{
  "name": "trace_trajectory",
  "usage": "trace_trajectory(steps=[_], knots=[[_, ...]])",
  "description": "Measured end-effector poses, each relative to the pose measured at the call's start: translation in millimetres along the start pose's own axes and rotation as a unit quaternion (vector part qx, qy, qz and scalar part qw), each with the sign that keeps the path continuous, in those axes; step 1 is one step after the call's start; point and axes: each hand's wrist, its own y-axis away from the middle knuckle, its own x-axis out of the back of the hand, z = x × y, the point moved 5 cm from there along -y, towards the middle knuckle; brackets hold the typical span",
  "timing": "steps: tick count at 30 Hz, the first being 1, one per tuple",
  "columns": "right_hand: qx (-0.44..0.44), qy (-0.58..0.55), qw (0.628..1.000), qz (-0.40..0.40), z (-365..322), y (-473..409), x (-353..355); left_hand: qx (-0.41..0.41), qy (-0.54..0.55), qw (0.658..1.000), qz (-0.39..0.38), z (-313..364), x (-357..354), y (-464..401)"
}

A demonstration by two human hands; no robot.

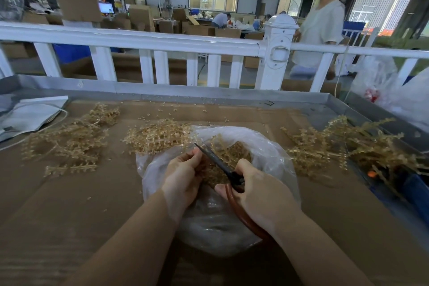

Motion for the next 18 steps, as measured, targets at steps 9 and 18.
trace_trajectory(steps=[9,18], knots=[[0.007,-0.054,0.998,-0.011,2.4,-1.8,3.9,-0.045,-0.015,0.998,-0.034,2.8,-1.9,3.3],[-0.002,-0.059,0.998,-0.018,6.4,-0.6,-0.3,-0.037,-0.015,0.997,-0.061,3.5,-5.5,8.4]])
